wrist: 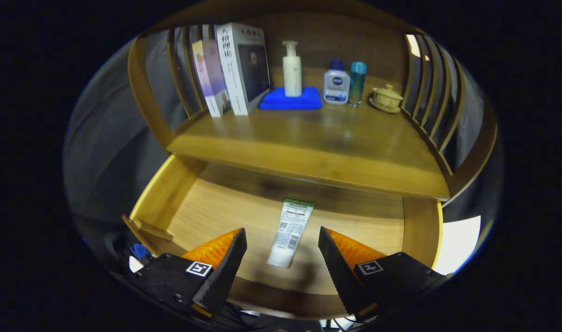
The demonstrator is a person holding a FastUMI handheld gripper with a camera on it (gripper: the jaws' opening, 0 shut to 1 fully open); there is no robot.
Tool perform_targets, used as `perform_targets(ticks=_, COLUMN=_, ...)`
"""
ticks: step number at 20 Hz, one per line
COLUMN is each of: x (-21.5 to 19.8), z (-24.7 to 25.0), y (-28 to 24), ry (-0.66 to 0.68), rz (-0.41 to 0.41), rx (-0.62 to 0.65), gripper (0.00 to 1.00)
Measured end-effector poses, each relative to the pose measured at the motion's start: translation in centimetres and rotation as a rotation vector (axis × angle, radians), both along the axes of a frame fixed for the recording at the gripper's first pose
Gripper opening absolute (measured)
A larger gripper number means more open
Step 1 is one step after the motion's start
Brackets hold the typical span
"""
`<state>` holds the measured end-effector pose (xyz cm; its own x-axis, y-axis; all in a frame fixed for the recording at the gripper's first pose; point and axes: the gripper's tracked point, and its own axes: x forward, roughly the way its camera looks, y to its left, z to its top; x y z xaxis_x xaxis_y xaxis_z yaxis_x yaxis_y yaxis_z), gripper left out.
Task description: Pull open the drawer, take out the items inside it, and place them on the countertop above the cabinet.
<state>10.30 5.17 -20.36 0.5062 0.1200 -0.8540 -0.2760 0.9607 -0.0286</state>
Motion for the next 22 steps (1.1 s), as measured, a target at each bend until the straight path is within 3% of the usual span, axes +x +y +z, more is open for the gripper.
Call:
perform_targets(ticks=2, x=-0.2, z=-2.3, y=0.0, ry=0.093, rz=0.017, rx=-0.044, gripper=0.98)
perform_targets(ticks=9, x=1.3, z=-6.2, y=-0.3, ry=0.281, rz=-0.035, rx=-0.076, gripper=0.97)
perform_targets(ticks=13, x=1.4, z=-7.8, y=-1.0, ry=0.329, rz=0.022, rx=-0.184, gripper=0.97)
perform_targets(ticks=17, x=1.7, z=-8.6, y=-0.6, ry=0.365, rz=0.004, rx=-0.175, gripper=0.84)
perform_targets(ticks=18, x=1.7, z=-8.7, y=-0.7, ry=0.375, rz=0.008, rx=-0.178, gripper=0.75)
perform_targets(ticks=22, x=1.2, z=-8.9, y=-0.7, ry=0.400, rz=0.040, rx=-0.158, gripper=0.54)
